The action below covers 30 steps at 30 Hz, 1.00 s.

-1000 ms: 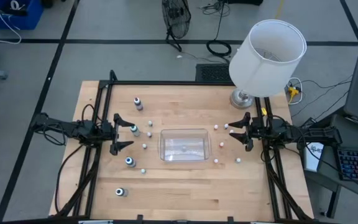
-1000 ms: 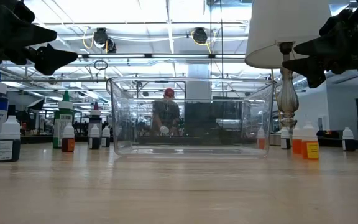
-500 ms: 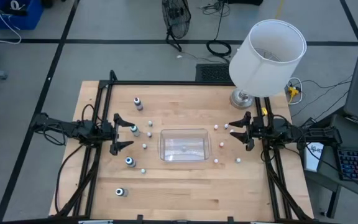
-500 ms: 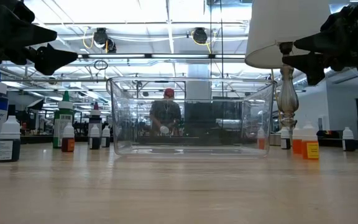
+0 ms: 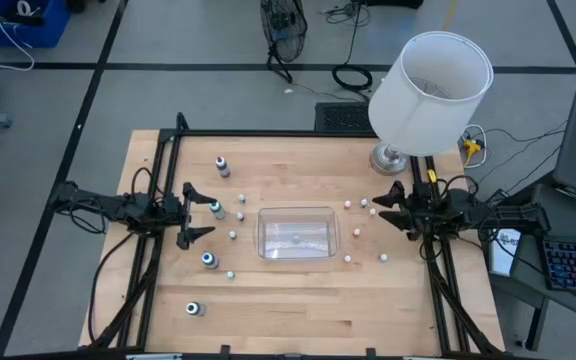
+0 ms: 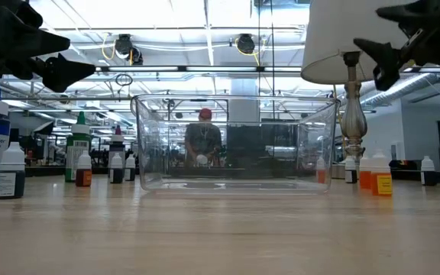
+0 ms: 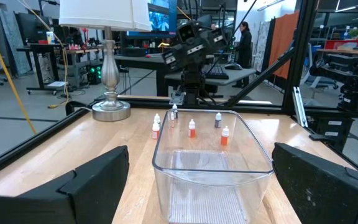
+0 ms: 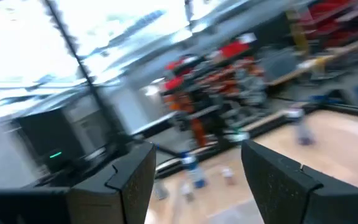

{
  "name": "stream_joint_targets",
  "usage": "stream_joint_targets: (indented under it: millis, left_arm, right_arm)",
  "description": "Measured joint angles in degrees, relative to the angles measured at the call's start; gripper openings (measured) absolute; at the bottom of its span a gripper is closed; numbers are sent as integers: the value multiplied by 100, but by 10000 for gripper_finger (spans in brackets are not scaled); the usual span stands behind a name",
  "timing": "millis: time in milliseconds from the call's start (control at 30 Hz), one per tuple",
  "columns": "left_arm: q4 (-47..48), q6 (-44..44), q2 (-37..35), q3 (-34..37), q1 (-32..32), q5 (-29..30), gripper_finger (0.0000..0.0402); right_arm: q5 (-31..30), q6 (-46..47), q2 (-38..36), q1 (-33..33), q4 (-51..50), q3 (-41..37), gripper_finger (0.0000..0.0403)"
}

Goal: Pick & Place food coloring
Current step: Put the small black food coloring bottle into the transparent bin

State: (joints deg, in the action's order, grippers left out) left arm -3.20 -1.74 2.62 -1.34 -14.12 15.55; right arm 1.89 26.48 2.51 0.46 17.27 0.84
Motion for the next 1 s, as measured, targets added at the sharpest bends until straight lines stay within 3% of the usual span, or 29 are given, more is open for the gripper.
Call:
stream_joint_targets:
  millis: [167,233,333,467,633,800,1000]
  left_arm:
    - [0,0,1,0,-1,0,390]
    - [0,1,1,0,0,0,390]
    - [0,0,1,0,0,0,390]
    - [0,2,1,-2,1,-2,390]
    - [7,2,1,-2,0,-2,390]
    - [2,2,1,0,-1,-2,390]
    - [-2,1,1,-1,0,0,390]
  right_arm:
    - [91,118,36,3,-21,324,224]
    - [-5,108,256,3,-1163,800,224]
    - [-695,192,895,3,-3002,2127,224]
    - [-1486,586,2527,0,-6035,3818,224]
    - [-1532,1291,4552,-62,-8864,5556,224]
    - [-1518,1712,5916,-62,-10116,5979,224]
    - [-1514,1784,6576,-83,-9966,5450,224]
